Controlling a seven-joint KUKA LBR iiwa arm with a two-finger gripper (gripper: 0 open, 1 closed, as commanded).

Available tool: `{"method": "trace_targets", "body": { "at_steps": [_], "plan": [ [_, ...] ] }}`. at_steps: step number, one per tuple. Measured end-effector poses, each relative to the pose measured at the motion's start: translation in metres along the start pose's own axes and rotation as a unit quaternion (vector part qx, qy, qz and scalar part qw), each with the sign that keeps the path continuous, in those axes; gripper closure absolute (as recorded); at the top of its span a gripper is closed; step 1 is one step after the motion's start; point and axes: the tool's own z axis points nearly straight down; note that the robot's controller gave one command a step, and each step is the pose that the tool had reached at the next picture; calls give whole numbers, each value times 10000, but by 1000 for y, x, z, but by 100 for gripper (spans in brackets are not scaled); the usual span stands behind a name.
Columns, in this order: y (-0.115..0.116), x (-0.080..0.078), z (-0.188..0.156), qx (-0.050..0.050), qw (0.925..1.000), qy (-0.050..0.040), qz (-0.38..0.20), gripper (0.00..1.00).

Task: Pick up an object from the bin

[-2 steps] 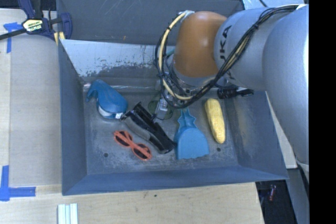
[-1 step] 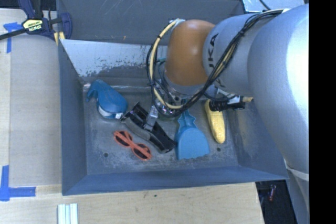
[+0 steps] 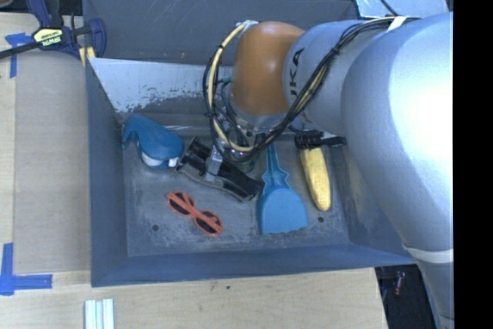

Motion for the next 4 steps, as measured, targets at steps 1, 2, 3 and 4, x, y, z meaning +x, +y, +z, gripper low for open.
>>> {"method": "trace_targets", "body": {
  "at_steps": [1,2,3,4],
  "plan": [
    [-1,3,-3,-35,9950,12,994,100],
    [-1,3,-3,-34,9951,11,991,100],
    [-1,3,-4,-37,9951,7,986,100],
    [-1,4,-9,-34,9952,8,983,100]
  ]
}}
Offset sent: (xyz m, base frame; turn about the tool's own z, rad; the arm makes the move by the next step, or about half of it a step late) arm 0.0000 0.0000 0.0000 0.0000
